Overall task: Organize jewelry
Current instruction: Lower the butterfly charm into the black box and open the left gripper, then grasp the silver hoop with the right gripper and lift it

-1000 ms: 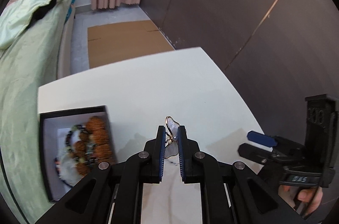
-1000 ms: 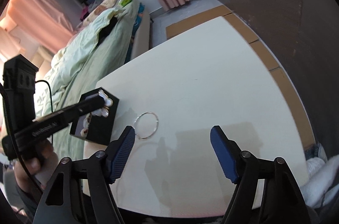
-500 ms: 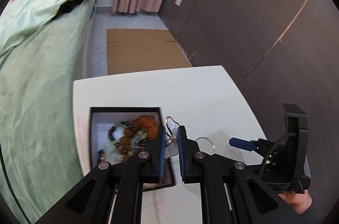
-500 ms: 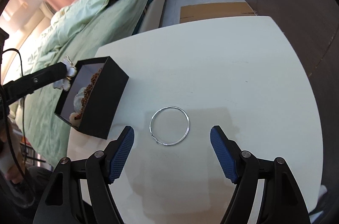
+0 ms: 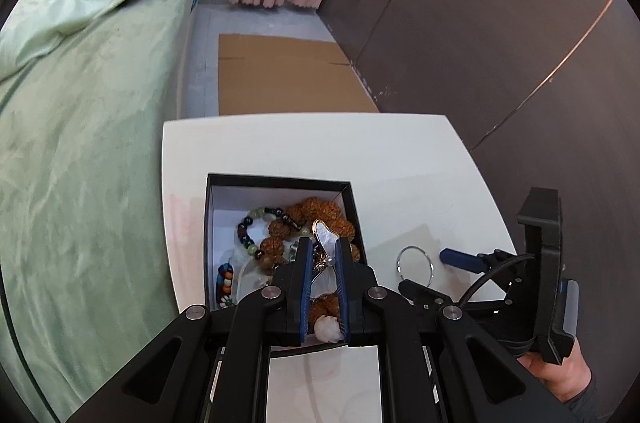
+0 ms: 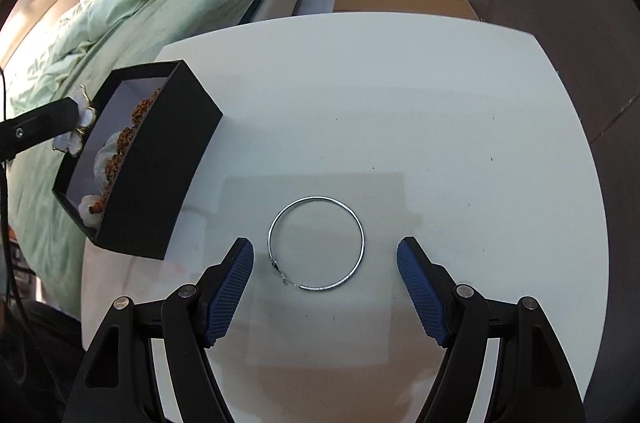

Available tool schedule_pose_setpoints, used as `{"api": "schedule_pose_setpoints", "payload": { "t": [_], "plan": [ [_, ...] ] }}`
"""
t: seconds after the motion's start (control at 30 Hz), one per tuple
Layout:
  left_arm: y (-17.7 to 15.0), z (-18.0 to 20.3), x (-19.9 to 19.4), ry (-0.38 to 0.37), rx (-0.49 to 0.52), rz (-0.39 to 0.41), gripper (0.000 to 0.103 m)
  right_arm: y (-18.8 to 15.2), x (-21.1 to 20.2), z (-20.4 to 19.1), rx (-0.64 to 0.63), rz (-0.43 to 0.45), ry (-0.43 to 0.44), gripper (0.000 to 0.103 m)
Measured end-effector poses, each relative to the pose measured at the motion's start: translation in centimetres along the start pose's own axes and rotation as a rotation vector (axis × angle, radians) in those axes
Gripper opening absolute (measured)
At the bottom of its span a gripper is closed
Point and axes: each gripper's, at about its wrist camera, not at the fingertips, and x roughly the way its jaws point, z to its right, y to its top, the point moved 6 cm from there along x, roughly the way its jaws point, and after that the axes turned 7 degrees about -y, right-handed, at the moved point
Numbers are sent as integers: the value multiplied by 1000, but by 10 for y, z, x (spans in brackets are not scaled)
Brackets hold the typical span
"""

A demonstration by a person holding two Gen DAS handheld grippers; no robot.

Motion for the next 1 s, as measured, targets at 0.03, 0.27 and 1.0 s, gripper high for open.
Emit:
{"api": "schedule_pose_setpoints", "payload": {
  "t": [0.03, 0.27, 1.0],
  "plan": [
    [-1, -1, 2, 4, -4, -6, 12, 0, 0, -1, -10, 2, -8, 75],
    [1, -16, 6, 2, -82, -34, 33, -3, -6, 0, -78, 19, -76, 49],
    [18, -39, -38, 5, -139, 96, 91, 45, -73, -51, -27, 169, 165, 48]
  ]
}}
